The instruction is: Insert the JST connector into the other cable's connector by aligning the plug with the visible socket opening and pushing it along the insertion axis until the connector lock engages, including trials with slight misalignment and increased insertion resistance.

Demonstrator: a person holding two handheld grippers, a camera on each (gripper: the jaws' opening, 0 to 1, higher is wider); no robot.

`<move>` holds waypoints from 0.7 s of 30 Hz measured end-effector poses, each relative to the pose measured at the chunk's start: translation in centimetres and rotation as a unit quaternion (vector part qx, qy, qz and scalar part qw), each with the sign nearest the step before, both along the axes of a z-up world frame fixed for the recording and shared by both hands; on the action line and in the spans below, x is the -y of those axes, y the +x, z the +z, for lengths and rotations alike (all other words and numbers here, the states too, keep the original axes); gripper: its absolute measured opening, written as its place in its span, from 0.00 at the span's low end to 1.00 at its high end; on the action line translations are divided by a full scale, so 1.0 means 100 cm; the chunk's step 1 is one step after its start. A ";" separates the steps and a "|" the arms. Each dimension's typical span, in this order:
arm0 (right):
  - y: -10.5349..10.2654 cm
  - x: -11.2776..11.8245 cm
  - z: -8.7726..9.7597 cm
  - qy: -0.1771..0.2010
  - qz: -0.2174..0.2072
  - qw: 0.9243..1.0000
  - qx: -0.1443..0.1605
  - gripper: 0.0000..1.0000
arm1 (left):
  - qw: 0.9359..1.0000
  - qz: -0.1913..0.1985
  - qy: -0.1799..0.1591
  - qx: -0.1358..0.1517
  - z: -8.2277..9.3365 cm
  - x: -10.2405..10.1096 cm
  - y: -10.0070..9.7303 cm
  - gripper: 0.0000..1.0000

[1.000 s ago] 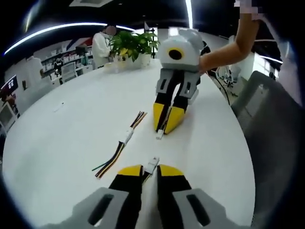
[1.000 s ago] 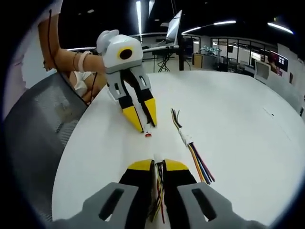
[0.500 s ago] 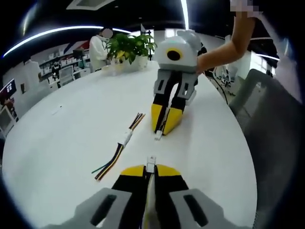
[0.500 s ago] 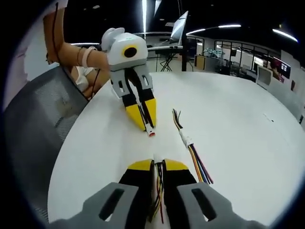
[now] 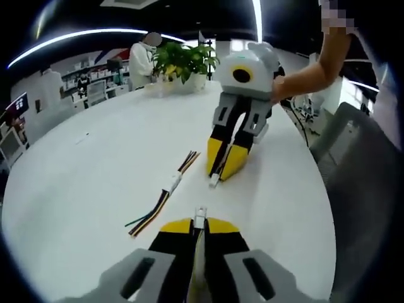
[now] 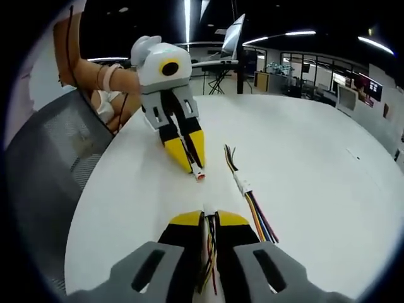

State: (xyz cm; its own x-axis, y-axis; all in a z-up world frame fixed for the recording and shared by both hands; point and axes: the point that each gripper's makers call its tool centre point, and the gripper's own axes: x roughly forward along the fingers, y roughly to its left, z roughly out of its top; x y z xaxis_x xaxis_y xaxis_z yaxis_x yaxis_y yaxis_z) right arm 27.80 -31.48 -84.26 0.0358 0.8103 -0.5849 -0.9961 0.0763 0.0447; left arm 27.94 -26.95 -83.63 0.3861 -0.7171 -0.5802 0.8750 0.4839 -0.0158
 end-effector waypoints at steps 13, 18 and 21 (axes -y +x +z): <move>0.006 0.009 0.014 -0.014 -0.037 0.999 -0.002 0.03 | 1.000 -0.013 0.020 -0.005 0.009 -0.001 -0.007 0.00; -0.002 0.007 0.025 -0.005 -0.028 1.000 -0.007 0.03 | 1.000 -0.018 0.019 -0.015 0.017 0.001 -0.010 0.00; -0.005 0.008 0.028 -0.005 -0.027 1.000 -0.009 0.03 | 0.999 -0.018 0.018 -0.021 0.024 0.003 -0.010 0.00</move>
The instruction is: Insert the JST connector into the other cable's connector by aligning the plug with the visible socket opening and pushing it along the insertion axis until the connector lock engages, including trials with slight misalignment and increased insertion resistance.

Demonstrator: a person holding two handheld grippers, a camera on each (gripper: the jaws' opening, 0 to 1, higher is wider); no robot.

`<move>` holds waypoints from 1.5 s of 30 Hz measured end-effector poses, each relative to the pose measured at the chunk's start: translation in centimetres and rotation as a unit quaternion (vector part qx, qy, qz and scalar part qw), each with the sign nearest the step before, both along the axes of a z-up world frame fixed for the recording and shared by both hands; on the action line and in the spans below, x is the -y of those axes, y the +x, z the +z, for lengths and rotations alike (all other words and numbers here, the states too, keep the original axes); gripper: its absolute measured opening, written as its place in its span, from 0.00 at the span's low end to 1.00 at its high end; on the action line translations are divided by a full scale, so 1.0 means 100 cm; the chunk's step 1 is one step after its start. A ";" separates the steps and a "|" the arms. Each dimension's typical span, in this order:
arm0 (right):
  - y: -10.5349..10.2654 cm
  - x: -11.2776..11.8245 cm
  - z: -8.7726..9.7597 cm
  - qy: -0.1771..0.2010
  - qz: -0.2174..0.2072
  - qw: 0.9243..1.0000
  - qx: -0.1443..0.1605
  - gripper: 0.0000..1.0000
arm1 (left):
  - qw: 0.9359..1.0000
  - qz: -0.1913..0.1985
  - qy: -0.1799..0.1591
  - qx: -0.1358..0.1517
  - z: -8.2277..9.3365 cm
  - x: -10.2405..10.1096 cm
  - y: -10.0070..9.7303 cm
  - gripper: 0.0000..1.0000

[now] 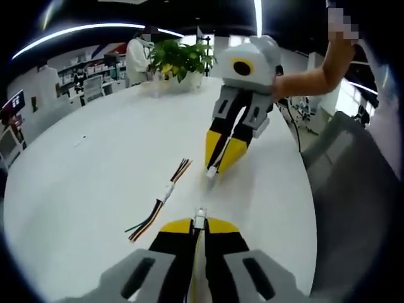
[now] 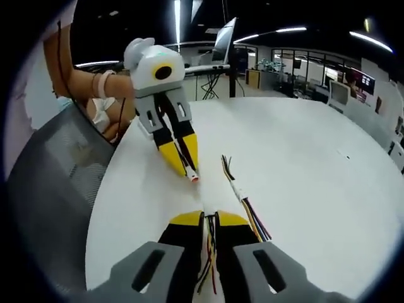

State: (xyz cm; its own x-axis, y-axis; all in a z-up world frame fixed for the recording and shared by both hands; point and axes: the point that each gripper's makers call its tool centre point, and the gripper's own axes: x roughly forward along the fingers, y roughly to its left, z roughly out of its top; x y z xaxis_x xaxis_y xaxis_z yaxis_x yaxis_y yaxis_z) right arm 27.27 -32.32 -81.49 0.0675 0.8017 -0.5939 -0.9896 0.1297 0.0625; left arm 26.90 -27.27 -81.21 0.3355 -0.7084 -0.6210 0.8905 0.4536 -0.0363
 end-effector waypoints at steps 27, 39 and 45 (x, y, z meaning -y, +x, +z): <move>-0.023 -0.011 0.019 0.015 0.037 0.999 -0.005 0.03 | 0.998 -0.055 -0.019 -0.013 0.015 0.024 -0.014 0.00; -0.029 -0.012 0.017 0.016 0.059 0.998 -0.009 0.03 | 0.997 -0.071 -0.013 -0.020 0.012 0.026 -0.019 0.00; -0.035 -0.013 0.018 0.020 0.078 0.997 -0.013 0.03 | 0.996 -0.085 -0.017 -0.028 0.013 0.029 -0.025 0.00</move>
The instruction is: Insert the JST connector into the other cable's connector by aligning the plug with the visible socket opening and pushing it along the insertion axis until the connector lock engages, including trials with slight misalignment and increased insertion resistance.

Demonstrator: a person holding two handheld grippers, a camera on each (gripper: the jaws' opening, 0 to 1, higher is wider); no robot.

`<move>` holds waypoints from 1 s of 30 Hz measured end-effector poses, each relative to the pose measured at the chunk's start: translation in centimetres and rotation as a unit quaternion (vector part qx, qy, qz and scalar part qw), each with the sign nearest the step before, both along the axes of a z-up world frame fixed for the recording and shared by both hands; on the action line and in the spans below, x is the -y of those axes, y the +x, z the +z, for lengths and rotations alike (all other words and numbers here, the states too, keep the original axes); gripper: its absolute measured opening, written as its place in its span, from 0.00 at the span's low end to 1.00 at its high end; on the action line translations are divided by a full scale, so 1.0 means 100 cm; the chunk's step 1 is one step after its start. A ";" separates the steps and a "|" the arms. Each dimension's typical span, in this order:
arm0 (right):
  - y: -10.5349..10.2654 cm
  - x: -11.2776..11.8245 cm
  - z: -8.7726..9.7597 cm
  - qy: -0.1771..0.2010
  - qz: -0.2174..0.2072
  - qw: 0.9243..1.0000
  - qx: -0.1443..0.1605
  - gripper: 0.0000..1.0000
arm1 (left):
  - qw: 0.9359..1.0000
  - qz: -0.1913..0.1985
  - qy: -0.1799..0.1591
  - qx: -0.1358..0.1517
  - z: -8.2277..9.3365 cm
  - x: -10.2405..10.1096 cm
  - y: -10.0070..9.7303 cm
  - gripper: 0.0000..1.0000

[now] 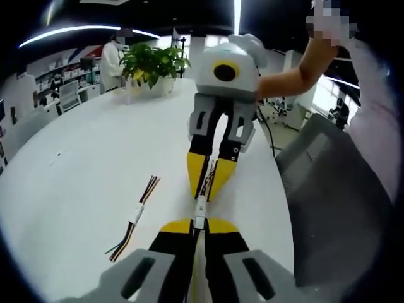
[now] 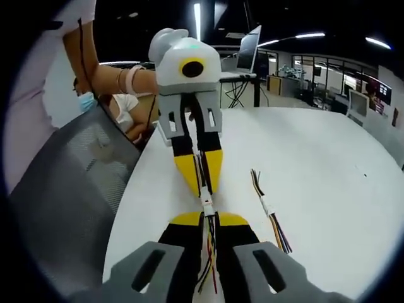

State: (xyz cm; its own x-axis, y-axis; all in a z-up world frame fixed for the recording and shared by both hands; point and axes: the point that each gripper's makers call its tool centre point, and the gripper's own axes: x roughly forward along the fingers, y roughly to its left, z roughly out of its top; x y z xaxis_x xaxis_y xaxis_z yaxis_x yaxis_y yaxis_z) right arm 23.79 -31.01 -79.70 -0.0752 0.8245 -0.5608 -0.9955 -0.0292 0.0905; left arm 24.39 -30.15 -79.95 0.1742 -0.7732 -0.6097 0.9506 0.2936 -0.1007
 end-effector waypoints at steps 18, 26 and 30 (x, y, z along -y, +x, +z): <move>-0.011 0.002 0.004 0.013 0.030 0.999 -0.020 0.02 | 0.999 -0.036 -0.019 0.009 0.010 0.009 -0.016 0.00; -0.009 0.003 0.003 0.009 0.027 0.999 -0.015 0.01 | 0.999 -0.039 -0.022 0.015 0.010 0.012 -0.014 0.00; -0.010 0.004 0.002 0.006 0.031 0.999 -0.013 0.01 | 0.999 -0.047 -0.020 0.018 0.009 0.014 -0.014 0.00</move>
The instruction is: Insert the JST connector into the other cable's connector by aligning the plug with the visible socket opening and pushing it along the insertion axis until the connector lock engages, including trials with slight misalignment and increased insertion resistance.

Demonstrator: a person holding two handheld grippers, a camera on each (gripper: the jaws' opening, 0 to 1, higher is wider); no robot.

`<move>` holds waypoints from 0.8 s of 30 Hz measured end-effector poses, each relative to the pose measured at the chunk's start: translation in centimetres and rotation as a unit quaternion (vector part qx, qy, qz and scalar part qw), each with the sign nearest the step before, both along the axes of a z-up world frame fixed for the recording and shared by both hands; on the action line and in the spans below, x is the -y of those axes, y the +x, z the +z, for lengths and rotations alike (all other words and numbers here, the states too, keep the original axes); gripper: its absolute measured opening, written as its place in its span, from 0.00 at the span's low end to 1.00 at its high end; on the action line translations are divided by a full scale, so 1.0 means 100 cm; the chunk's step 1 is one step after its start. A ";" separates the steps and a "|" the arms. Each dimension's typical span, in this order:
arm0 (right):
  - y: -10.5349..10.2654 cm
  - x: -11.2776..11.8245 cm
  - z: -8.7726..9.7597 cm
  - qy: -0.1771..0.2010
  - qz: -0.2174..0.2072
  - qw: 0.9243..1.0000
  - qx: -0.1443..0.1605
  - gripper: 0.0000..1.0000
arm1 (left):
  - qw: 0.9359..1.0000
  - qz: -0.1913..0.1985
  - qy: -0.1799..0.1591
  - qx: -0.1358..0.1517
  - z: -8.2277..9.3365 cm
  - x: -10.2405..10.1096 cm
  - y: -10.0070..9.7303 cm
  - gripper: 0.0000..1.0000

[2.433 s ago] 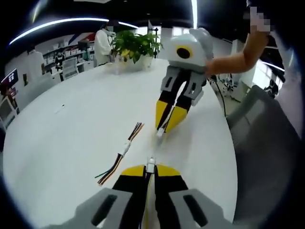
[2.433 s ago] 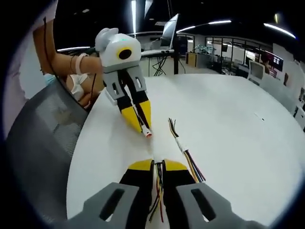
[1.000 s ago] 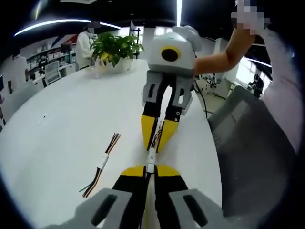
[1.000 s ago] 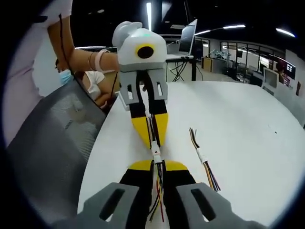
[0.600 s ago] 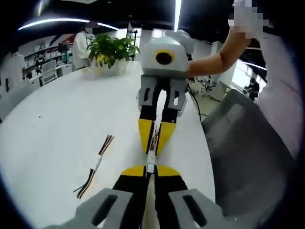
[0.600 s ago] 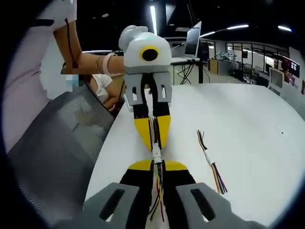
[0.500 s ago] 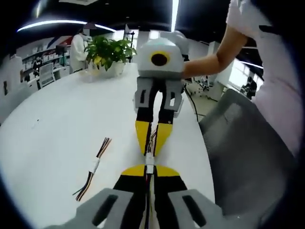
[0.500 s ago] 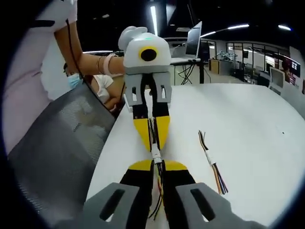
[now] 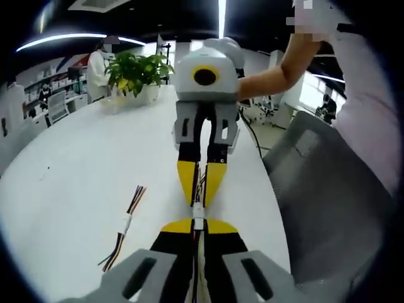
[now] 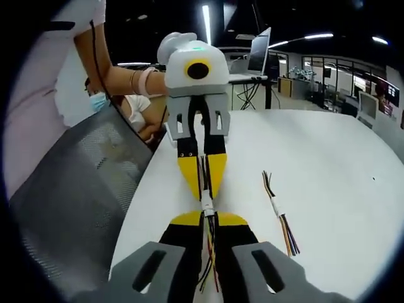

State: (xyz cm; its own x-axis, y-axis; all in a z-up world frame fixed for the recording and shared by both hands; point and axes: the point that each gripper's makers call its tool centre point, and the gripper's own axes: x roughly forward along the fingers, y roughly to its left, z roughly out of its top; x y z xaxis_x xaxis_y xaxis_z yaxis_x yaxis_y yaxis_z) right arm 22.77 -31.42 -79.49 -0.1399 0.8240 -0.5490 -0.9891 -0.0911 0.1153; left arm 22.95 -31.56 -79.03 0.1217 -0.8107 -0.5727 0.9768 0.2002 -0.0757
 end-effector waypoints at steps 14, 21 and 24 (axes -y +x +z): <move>0.015 -0.005 -0.005 -0.001 -0.013 1.000 0.022 0.02 | 1.000 -0.001 0.014 0.012 -0.003 -0.003 0.013 0.00; 0.030 -0.008 -0.015 -0.004 -0.038 0.999 0.022 0.02 | 1.000 0.011 0.023 0.006 -0.014 -0.009 0.034 0.00; 0.037 -0.010 -0.019 -0.004 -0.044 0.999 0.018 0.02 | 0.999 0.014 0.030 0.010 -0.021 -0.010 0.040 0.00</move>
State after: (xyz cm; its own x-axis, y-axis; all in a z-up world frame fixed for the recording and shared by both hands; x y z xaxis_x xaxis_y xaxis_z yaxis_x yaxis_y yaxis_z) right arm 26.48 -30.40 -81.41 -0.0470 0.8281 -0.5586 -0.9968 -0.0024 0.0803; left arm 26.93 -30.53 -81.13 0.1566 -0.7710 -0.6173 0.9718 0.2318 -0.0430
